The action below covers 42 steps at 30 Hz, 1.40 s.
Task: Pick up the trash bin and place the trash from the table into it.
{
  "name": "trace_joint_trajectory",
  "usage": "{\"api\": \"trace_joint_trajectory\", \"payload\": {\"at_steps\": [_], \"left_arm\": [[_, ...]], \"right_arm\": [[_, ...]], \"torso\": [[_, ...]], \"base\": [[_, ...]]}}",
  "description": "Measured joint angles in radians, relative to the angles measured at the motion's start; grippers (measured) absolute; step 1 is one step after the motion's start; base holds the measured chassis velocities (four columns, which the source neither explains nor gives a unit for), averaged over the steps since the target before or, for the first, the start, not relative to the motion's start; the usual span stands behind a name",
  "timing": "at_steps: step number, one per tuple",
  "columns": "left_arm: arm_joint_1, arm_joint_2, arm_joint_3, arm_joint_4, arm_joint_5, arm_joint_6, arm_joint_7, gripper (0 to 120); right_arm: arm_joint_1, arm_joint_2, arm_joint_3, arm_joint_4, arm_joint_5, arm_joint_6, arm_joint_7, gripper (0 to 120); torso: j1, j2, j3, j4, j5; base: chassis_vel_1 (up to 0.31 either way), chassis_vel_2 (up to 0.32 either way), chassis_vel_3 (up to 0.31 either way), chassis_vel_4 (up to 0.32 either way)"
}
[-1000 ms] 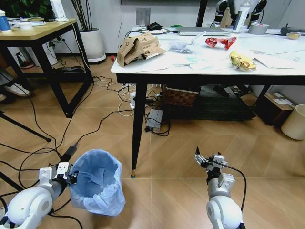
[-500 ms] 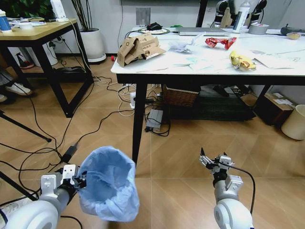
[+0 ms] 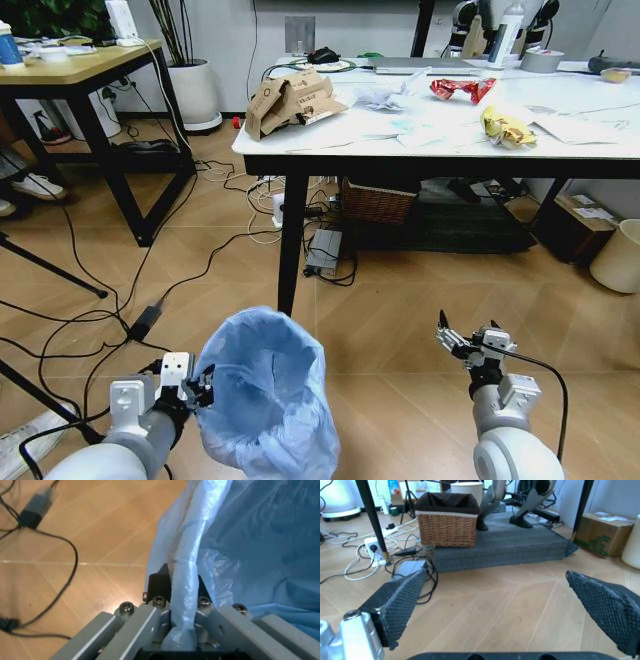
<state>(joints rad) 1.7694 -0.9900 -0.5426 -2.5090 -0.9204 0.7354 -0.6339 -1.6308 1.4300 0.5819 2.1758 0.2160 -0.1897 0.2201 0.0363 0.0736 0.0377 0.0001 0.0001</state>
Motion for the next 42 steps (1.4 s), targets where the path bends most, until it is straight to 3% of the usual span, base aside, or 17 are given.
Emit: {"api": "trace_joint_trajectory", "payload": {"at_steps": [18, 36, 42], "left_arm": [[-0.025, 0.0, 0.056, 0.006, 0.061, 0.0, -0.018, 0], [-0.067, 0.006, 0.087, 0.008, -0.007, 0.0, -0.067, 0], [-0.127, 0.031, 0.104, 0.009, -0.119, 0.0, -0.129, 0]], "right_arm": [[-0.09, 0.017, 0.005, 0.125, 0.026, -0.007, 0.008, 100], [-0.135, -0.031, -0.003, 0.235, 0.062, -0.043, 0.004, 100], [-0.129, -0.053, 0.005, 0.264, 0.118, -0.081, 0.006, 100]], "torso": [[0.001, 0.007, 0.006, -0.0001, -0.0001], [0.012, 0.088, 0.076, -0.0001, -0.0001], [0.019, 0.118, 0.098, -0.0001, -0.0001]], "base": [[0.0, 0.0, 0.0, 0.0], [0.0, 0.0, 0.0, 0.0], [0.0, 0.0, 0.0, 0.0]]}}
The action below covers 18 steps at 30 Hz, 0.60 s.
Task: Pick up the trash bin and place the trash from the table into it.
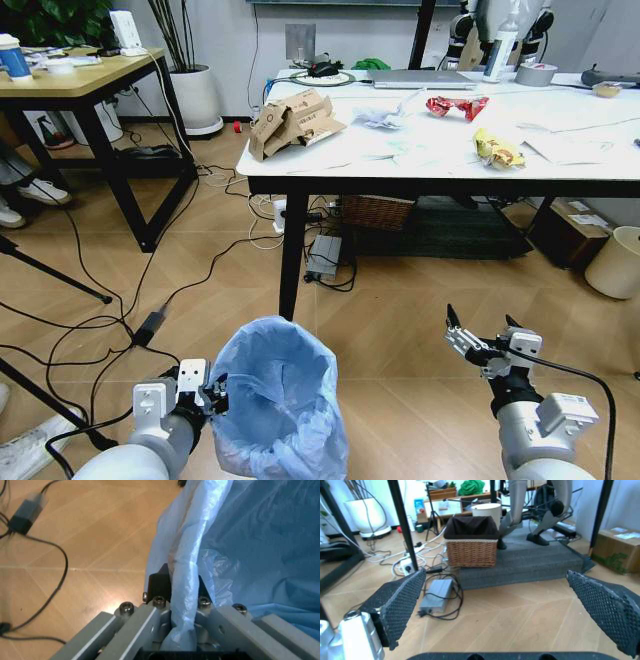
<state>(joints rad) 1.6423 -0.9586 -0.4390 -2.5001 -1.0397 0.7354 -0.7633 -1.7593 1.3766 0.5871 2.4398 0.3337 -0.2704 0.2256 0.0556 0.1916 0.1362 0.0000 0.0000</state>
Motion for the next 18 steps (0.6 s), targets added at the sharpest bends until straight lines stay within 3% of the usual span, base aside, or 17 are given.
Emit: {"api": "trace_joint_trajectory", "payload": {"at_steps": [18], "left_arm": [[-0.071, 0.055, 0.005, 0.0, -0.141, 0.0, -0.065, 0]], "right_arm": [[0.022, 0.001, 0.013, -0.04, -0.01, -0.002, -0.053, 100]], "torso": [[0.016, 0.068, 0.052, 0.0001, 0.0]], "base": [[0.0, 0.0, 0.0, 0.0]]}}
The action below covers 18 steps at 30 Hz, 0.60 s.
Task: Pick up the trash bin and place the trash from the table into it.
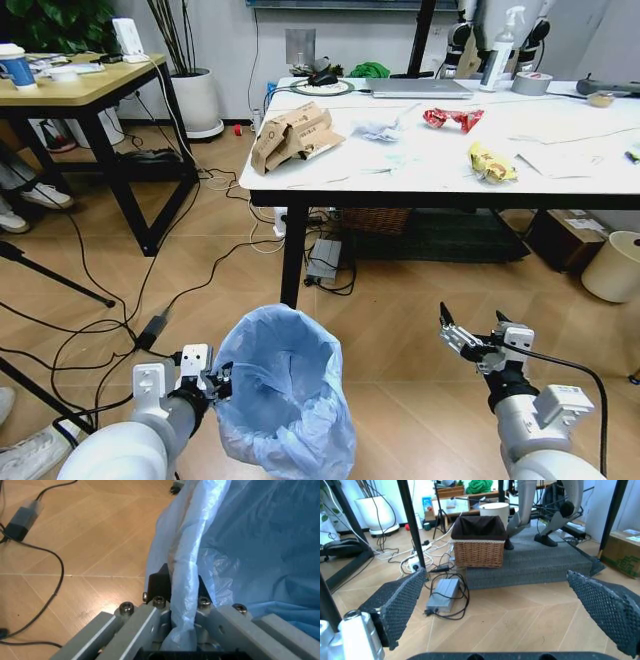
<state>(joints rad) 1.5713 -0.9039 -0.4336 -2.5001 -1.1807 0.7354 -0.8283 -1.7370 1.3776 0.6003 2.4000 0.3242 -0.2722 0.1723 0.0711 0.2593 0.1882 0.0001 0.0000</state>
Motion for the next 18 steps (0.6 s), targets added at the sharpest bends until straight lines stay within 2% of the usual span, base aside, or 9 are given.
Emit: {"api": "trace_joint_trajectory", "payload": {"at_steps": [3, 18], "left_arm": [[-0.022, 0.004, 0.012, 0.0, -0.056, 0.0, -0.034, 0], [-0.028, 0.006, 0.01, 0.0, -0.068, 0.0, -0.043, 0]], "right_arm": [[-0.008, 0.002, 0.001, 0.003, -0.007, 0.001, 0.001, 100], [-0.01, 0.004, 0.004, 0.013, -0.016, -0.001, 0.01, 100]], "torso": [[0.004, 0.015, 0.011, -0.0001, 0.0], [0.022, 0.072, 0.05, 0.0, 0.0]], "base": [[0.0, 0.0, 0.0, 0.0], [0.0, 0.0, 0.0, 0.0]]}}
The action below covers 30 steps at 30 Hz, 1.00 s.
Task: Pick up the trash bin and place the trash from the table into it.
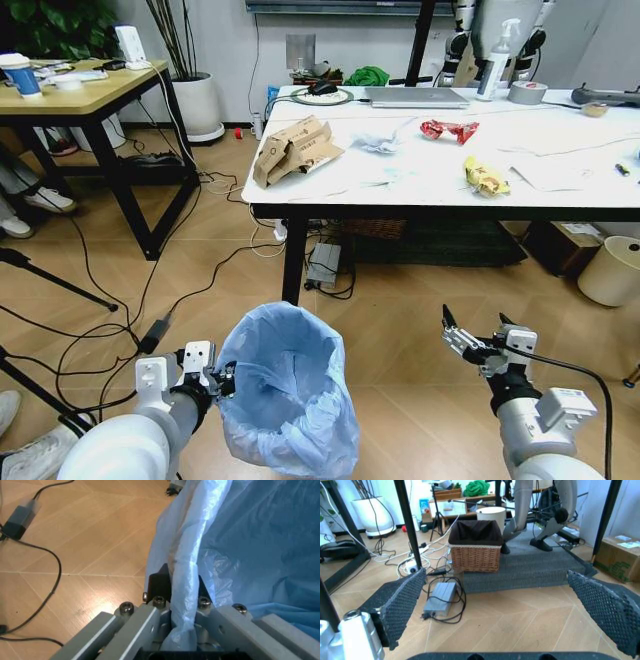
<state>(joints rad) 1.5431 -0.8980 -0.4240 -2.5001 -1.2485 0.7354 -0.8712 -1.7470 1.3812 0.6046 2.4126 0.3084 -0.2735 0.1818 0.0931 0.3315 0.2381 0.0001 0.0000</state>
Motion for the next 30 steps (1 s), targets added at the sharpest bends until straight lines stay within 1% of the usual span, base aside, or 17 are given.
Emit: {"api": "trace_joint_trajectory", "payload": {"at_steps": [5, 15, 22, 27, 30], "left_arm": [[0.001, 0.005, -0.002, 0.0, -0.004, 0.0, -0.002, 0], [0.009, 0.002, 0.001, 0.0, -0.012, 0.0, -0.007, 0], [0.019, 0.0, 0.016, 0.0, -0.004, 0.0, -0.009, 0], [0.026, 0.0, 0.047, 0.0, 0.007, 0.0, -0.015, 0], [0.03, 0.0, 0.05, 0.0, 0.008, 0.0, -0.016, 0]], "right_arm": [[0.002, 0.003, 0.0, 0.005, -0.001, 0.0, 0.003, 100], [0.0, 0.007, -0.001, 0.011, -0.003, 0.001, 0.005, 100], [-0.003, 0.016, -0.002, 0.016, -0.012, 0.002, 0.005, 100], [-0.006, 0.028, -0.005, 0.015, -0.025, 0.003, 0.005, 100], [-0.006, 0.029, -0.005, 0.015, -0.026, 0.003, 0.005, 100]], "torso": [[0.007, 0.024, 0.017, 0.0, -0.0001], [0.019, 0.059, 0.04, 0.0, 0.0], [0.028, 0.087, 0.059, 0.0, 0.0], [0.037, 0.112, 0.075, -0.0001, 0.0], [0.039, 0.118, 0.079, 0.0, 0.0]], "base": [[0.0, 0.0, 0.0, 0.0], [0.0, 0.0, 0.0, 0.0], [0.0, 0.0, 0.0, 0.0], [0.0, 0.0, 0.0, 0.0], [0.0, 0.0, 0.0, 0.0]]}}
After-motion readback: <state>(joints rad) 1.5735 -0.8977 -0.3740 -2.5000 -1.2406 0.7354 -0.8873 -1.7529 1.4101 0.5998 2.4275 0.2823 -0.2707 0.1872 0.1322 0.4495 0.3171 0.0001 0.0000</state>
